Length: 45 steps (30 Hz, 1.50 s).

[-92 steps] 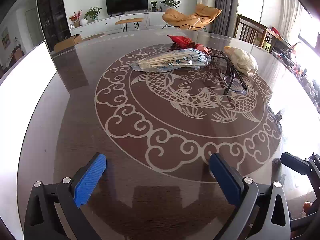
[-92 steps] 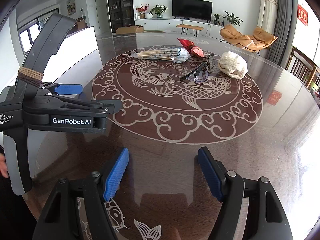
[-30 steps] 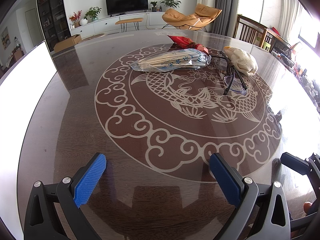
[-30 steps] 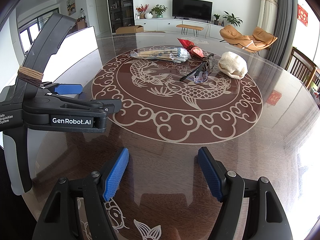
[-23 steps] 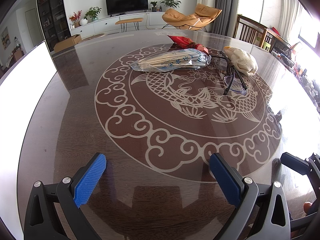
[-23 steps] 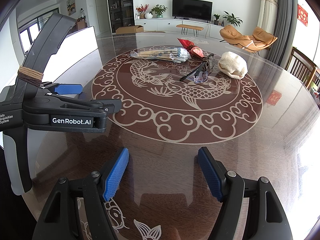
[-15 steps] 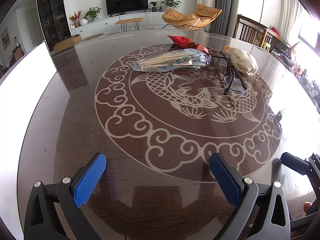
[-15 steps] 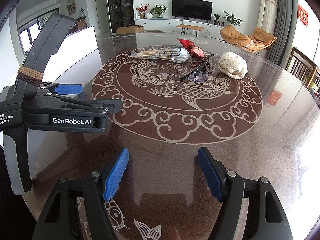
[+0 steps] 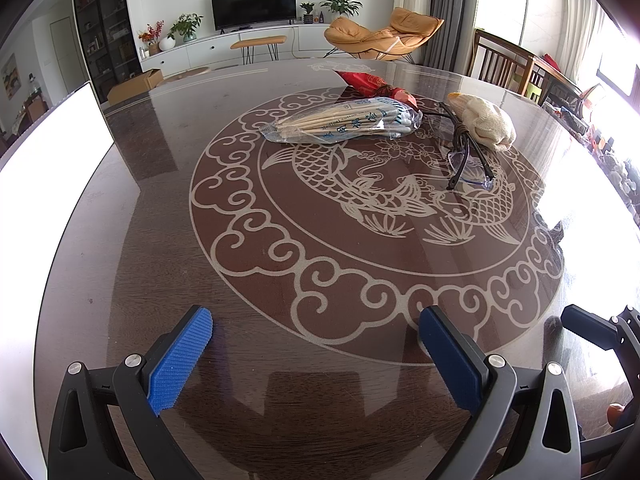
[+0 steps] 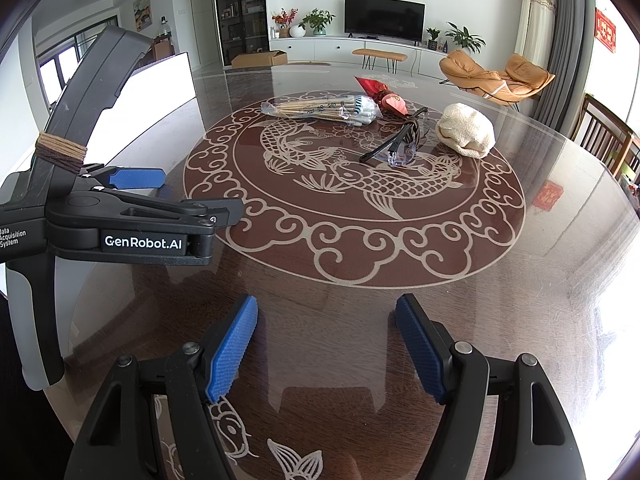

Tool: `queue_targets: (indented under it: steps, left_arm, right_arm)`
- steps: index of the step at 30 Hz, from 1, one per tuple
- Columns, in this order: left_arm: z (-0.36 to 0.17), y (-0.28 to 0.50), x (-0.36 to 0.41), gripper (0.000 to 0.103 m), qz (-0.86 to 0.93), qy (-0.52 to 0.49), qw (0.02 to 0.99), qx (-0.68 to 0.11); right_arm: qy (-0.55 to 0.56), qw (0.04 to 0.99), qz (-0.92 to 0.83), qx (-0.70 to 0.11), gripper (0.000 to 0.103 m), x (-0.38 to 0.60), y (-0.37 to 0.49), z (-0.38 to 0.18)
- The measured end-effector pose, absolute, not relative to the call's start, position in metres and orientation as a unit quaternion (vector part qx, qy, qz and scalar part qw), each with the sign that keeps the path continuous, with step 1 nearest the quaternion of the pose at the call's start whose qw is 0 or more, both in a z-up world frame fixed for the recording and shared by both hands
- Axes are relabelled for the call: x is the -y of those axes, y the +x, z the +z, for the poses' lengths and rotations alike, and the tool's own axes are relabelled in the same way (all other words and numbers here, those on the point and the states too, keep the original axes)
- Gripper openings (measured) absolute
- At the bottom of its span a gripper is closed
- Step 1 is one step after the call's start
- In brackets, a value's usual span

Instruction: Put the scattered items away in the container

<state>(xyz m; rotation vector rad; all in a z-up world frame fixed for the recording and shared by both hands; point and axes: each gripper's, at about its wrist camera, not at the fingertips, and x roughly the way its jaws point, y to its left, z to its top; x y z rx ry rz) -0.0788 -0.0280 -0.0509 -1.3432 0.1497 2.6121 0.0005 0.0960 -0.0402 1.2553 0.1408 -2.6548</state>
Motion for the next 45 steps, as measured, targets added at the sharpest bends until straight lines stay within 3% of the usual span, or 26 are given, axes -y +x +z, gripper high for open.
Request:
queue_targets:
  steps: [26,31,35,40,45]
  left_arm:
    - [-0.051,-0.079,0.028,0.103,0.884,-0.454,0.100,-0.051]
    - [-0.051,-0.079,0.028,0.103,0.884,-0.454,0.100,-0.051]
    - [-0.051,-0.078,0.028,0.103,0.884,-0.454,0.100,-0.051]
    - [-0.051,-0.078,0.028,0.103,0.884,-0.454,0.100,-0.051]
    - [-0.051,-0.078,0.029,0.103,0.884,-0.455,0.100,-0.051]
  right_arm:
    - [0.425,0.101,-0.898,-0.047,0.073,-0.096,0.000,-0.040]
    - [0.406,0.099,-0.909,-0.003,0.072,-0.120,-0.004,-0.028]
    - [0.354,0.042,-0.934,0.014,0.072,-0.177,-0.050,0.011]
    - [0.369,0.043,-0.926,0.065,0.072,-0.223,-0.155,0.026]
    - [0.434,0.032,-0.896,0.089,0.072,-0.221,-0.231,-0.006]
